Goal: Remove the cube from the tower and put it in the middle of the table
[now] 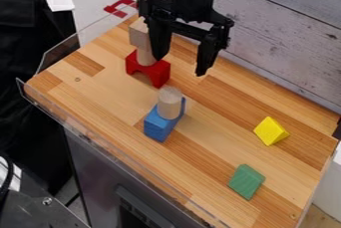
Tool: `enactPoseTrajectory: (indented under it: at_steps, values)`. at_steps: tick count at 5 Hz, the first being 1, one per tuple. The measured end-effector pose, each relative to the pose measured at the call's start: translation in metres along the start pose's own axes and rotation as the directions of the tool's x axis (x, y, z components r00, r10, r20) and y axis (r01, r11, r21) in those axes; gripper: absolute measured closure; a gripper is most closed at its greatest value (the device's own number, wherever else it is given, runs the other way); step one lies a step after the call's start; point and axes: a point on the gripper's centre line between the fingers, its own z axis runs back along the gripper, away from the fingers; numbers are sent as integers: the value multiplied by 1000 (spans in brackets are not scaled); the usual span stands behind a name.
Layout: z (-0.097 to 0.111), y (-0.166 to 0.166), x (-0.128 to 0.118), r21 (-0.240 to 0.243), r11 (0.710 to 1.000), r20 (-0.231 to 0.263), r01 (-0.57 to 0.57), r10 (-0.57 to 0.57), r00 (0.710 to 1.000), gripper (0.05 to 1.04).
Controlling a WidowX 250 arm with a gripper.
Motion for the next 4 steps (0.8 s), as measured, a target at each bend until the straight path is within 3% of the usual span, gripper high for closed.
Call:
enactPoseTrajectory:
  at_steps: [1, 2, 3, 4]
  values:
    - [-7, 1, -2, 5, 1000, -26, 1, -1, 1000, 89]
    - [2, 4, -3, 10, 1000, -8, 2, -2, 1000, 89]
    - [27, 14, -2, 19, 1000, 62, -16, 14, 998, 89]
    - [31, 26, -4, 13, 999, 64, -32, 31, 998, 89]
